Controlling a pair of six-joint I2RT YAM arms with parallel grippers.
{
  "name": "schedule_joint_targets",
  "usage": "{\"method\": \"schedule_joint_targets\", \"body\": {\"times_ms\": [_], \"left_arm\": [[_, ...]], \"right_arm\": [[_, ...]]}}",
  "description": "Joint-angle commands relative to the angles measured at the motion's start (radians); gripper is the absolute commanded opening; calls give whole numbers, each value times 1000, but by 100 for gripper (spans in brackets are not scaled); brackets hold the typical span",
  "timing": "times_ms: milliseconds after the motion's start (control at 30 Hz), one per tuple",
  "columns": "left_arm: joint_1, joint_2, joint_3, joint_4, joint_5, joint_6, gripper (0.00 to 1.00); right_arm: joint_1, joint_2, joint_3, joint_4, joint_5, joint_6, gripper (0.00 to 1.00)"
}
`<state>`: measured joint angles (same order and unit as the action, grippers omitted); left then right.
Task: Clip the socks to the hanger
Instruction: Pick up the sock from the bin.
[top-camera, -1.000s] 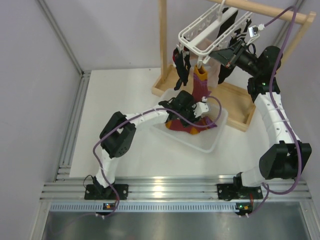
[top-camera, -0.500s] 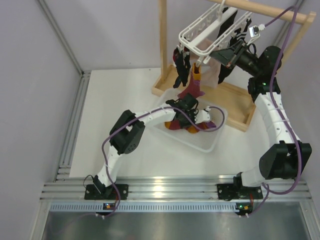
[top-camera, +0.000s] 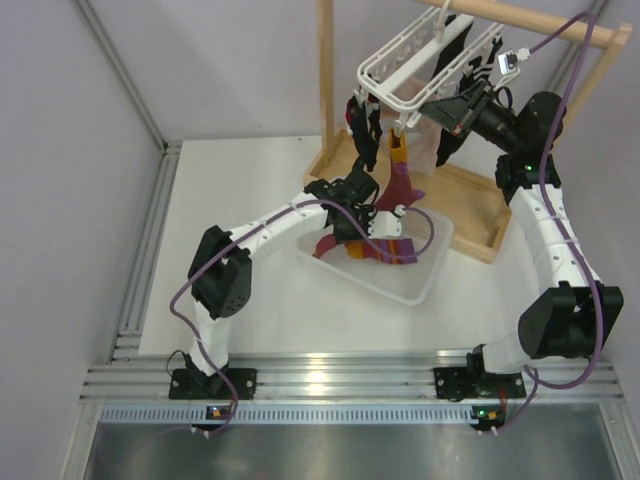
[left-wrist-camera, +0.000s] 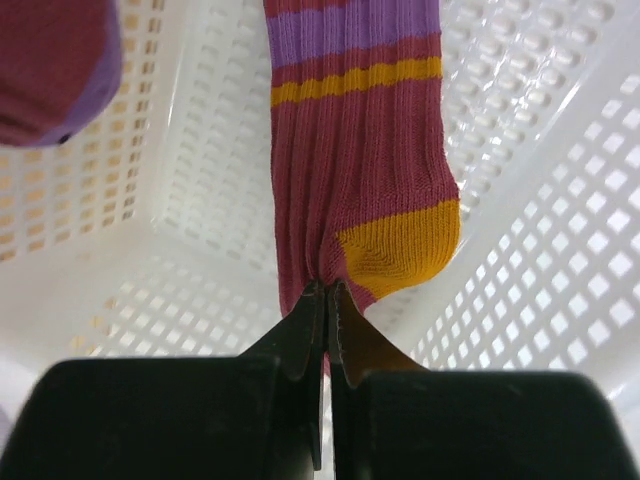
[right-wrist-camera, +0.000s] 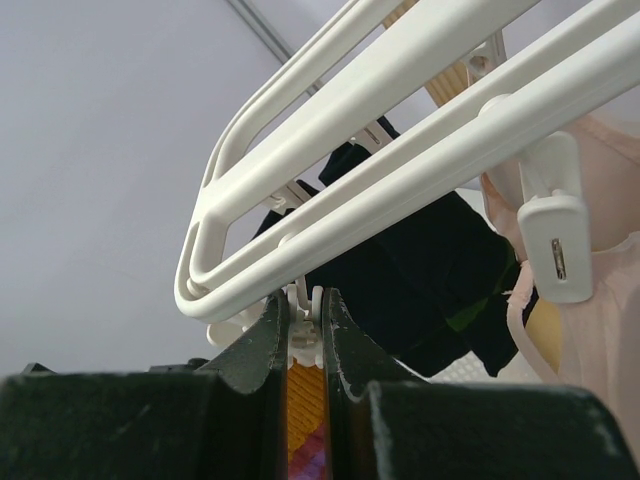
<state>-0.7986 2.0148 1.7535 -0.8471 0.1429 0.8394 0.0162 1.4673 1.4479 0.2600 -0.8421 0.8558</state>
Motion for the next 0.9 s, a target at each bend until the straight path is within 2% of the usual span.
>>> {"method": "schedule_joint_targets", "body": {"times_ms": [0,33,67,133,167,200,233,400,533,700,867], "left_arm": [[22,-56,-11,-83,-32,84,0],[30,-59,-23,-83,-38,105,2],[32,-59,-46,-79,-57,115,9],[35,-53,-63,-81,-86,128,30],[36,-53,-66,-83,-79,133,44],[38,-57,-65,-79,-60,136,53],[39,-77,-66,-66,-34,136,56],[29,-123,-46,17,185,116,57],[10,-97,-26,69,302,60,57],[-28,-24,-20,199,342,-37,57],[-60,80,26,339,297,-174,56]], "right_arm": [[-9,-1,23,35,-11,-3,0],[-7,1,26,35,-12,-1,0],[-9,2,26,36,-12,-1,0],[-9,1,28,35,-12,-3,0],[-9,1,28,35,-12,-3,0],[-9,2,31,35,-12,-1,0],[-9,2,32,33,-9,-1,0],[-7,8,35,33,-3,-1,0],[-9,8,23,33,8,2,0],[-10,8,19,36,18,6,0],[-9,2,17,35,24,8,0]]}}
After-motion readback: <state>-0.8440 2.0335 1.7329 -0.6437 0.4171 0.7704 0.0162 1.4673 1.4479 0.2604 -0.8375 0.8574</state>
